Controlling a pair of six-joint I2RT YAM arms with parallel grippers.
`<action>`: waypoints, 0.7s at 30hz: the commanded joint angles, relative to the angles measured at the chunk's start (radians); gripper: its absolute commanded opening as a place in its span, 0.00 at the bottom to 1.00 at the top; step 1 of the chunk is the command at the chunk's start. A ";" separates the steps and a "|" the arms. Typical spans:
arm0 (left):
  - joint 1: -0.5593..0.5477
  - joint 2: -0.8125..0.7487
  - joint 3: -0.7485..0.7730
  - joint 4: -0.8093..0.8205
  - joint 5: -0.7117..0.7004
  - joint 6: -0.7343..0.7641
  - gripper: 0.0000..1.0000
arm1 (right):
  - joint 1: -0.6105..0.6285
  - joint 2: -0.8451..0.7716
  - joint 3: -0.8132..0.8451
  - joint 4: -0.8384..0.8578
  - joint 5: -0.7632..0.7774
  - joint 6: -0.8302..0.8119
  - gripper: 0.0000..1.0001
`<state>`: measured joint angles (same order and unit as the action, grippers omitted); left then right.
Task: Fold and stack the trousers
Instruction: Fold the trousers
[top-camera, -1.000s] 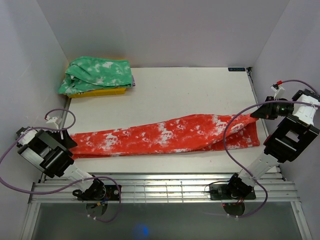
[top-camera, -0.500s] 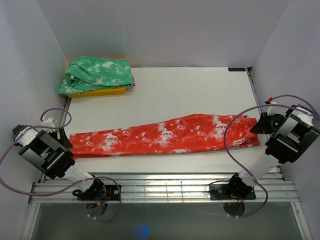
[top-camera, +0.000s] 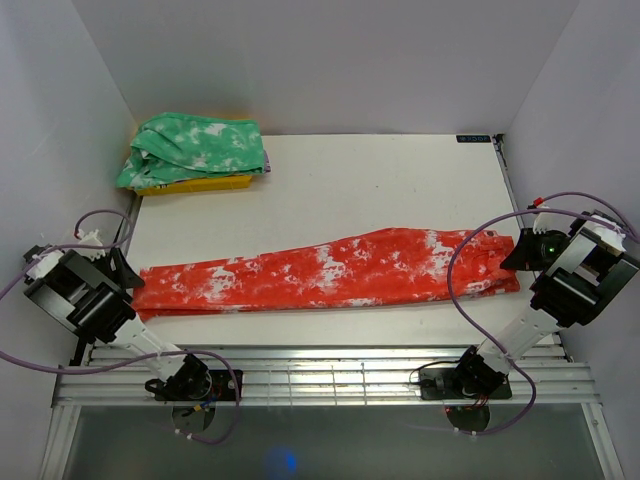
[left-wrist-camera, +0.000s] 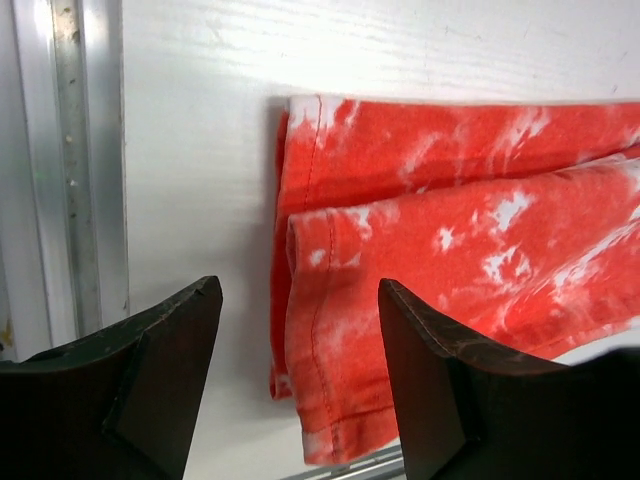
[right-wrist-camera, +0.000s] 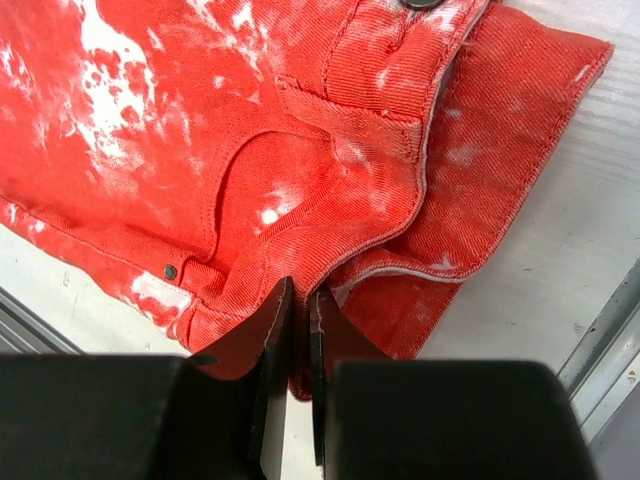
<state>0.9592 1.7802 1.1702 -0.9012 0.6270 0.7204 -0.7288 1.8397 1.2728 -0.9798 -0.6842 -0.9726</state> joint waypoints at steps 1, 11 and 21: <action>-0.020 0.030 0.049 0.018 0.108 -0.013 0.74 | -0.017 -0.005 0.014 0.020 0.006 -0.009 0.08; -0.054 0.039 0.088 -0.053 0.200 -0.006 0.14 | -0.017 -0.011 0.007 0.012 0.012 -0.024 0.08; -0.056 -0.116 0.267 -0.091 0.175 0.051 0.00 | -0.034 0.006 0.025 0.009 0.011 -0.046 0.08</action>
<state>0.8951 1.7721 1.3586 -1.0397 0.7696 0.7303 -0.7292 1.8400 1.2732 -0.9867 -0.6682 -0.9821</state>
